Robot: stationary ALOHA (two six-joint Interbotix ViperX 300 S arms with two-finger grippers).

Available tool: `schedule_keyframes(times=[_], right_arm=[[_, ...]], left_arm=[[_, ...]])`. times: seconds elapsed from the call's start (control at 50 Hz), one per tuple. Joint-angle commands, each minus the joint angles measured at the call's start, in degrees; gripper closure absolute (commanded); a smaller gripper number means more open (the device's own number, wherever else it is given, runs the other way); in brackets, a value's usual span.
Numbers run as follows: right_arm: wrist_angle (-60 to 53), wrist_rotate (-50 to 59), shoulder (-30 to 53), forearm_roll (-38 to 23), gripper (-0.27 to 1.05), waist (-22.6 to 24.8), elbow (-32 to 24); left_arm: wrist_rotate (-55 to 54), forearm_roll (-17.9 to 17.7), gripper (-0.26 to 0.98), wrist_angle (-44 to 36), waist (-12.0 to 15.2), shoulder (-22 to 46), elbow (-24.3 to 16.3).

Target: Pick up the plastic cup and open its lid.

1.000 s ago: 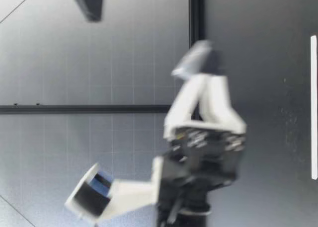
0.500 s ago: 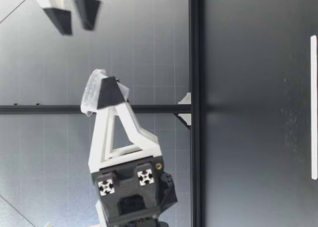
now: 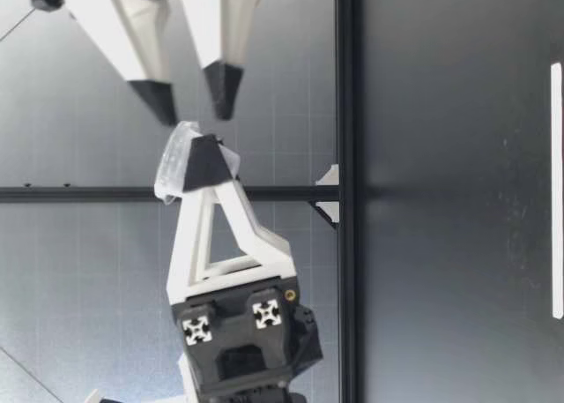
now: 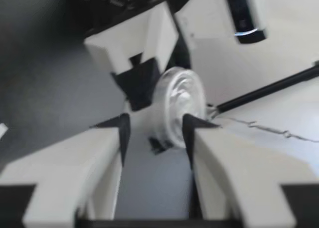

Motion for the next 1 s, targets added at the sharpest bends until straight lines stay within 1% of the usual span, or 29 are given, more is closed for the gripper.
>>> schedule_keyframes(times=[0.0,0.18,0.38,0.56,0.78,0.98], right_arm=[[-1.6,-0.8,-0.8,1.2,0.29,0.3,-1.1],[-2.3,-4.6,-1.4,4.4,0.29,0.3,-0.8],[-2.8,-4.7,-1.0,5.1,0.29,0.3,-0.9],[-5.6,-4.9,-2.5,5.4,0.29,0.2,-0.8],[-7.7,-4.7,-5.6,6.6,0.29,-0.5,1.1],[-8.0,-3.2,-6.3,10.8,0.29,-0.3,3.6]], left_arm=[[0.0,0.0,0.54,-0.3,0.1,-1.0,-0.4],[0.0,0.0,0.54,-0.3,0.0,-1.0,-0.4],[-0.1,0.0,0.54,0.1,0.1,-0.9,-0.4],[-0.4,1.8,0.55,1.7,0.0,-0.7,-0.5],[-1.3,2.0,0.55,2.8,0.0,-0.5,-0.4],[-0.6,2.4,0.55,3.3,0.0,-1.8,0.4]])
